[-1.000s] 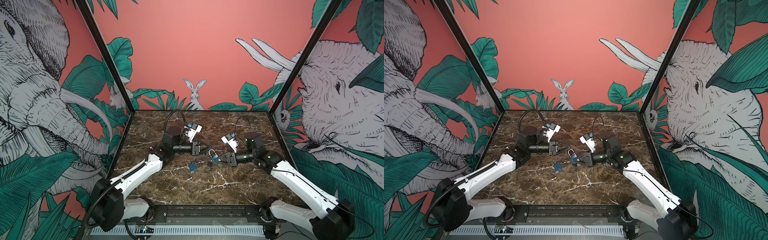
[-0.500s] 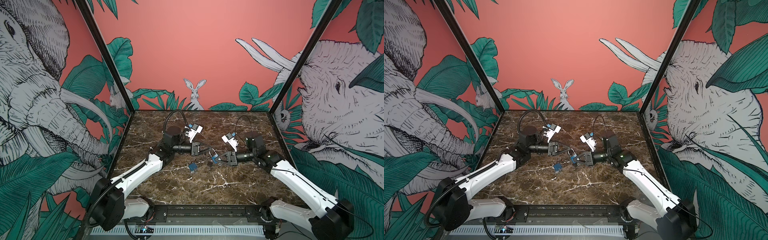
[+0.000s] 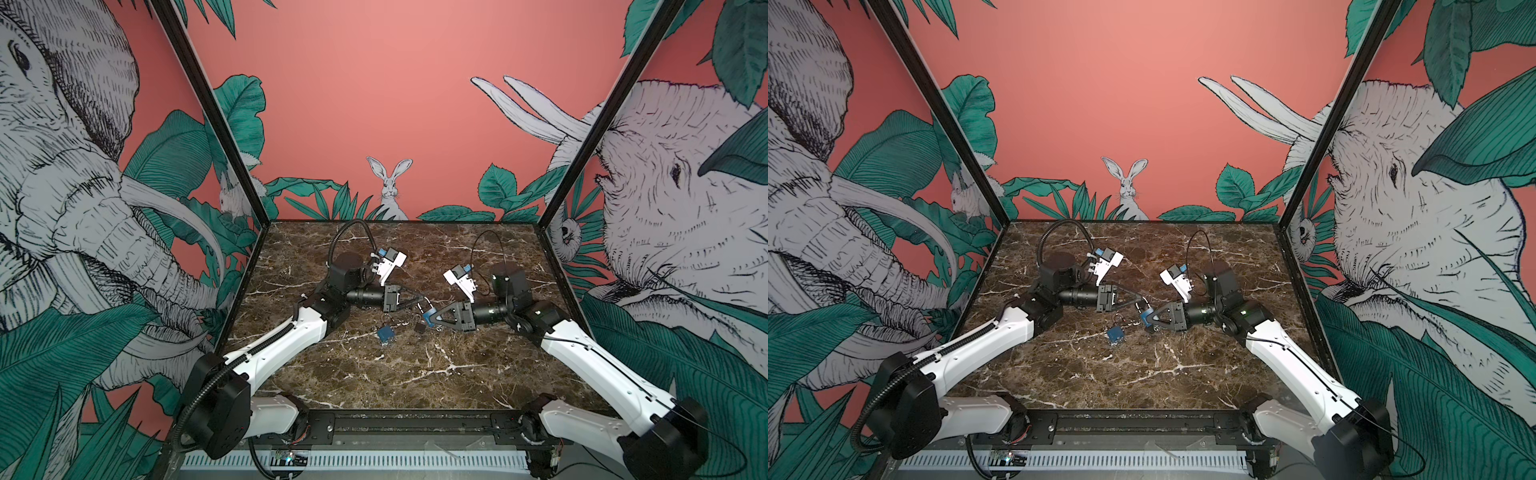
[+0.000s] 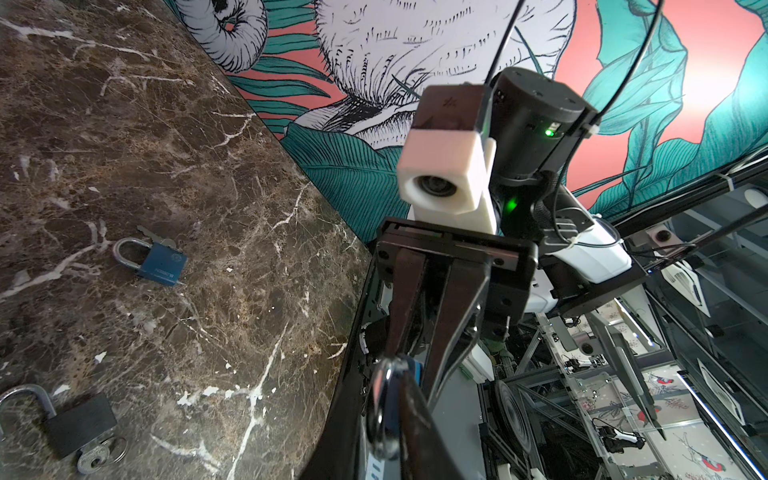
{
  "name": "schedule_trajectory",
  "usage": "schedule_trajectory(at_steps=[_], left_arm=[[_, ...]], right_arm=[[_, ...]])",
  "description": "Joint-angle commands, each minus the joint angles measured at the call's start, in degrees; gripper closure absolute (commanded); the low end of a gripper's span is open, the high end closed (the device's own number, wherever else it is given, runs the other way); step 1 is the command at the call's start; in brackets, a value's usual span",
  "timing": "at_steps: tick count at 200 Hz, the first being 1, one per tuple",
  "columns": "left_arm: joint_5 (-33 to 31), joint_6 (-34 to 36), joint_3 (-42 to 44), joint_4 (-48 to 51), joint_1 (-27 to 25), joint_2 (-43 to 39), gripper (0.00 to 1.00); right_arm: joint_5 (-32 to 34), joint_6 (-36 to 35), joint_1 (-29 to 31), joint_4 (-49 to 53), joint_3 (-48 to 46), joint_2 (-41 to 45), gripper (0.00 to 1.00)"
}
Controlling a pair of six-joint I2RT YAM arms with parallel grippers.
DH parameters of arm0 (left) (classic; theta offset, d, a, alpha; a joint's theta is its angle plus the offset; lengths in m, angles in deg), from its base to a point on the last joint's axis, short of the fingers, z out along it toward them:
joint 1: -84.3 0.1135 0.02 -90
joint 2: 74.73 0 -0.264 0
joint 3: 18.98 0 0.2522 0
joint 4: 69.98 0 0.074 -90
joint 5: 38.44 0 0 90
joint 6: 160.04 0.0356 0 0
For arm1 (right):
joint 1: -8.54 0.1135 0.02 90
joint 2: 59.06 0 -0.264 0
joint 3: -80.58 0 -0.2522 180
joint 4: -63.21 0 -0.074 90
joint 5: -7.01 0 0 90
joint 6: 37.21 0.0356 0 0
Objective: Lock with the key
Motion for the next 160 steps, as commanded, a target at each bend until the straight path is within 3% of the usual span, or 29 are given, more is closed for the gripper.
schedule_trajectory(at_steps=[1,34,63,120,160], left_arm=[[1.25,-0.30,0.52,-1.58,0.15,0.09,0.81],[1.21,-0.33,0.58,-1.66,0.15,0.03,0.86],[0.94,0.02,0.65,-1.09,0.15,0.09,1.00],[0.15,1.38,1.77,-1.29,0.15,1.33,1.00],[0.37,0.53,2.07,-2.61,0.15,2.09,1.00]], right_arm=[[-2.29,0.89,-0.34,-3.88,2.57,0.21,1.00],[-2.41,0.92,-0.32,-4.11,2.57,0.07,1.00],[-3.30,2.58,-0.32,-6.08,2.41,0.16,1.00],[-7.43,13.16,-0.36,-19.31,-0.83,1.50,1.00],[-6.75,15.02,-0.36,-21.18,-1.61,2.76,1.00]])
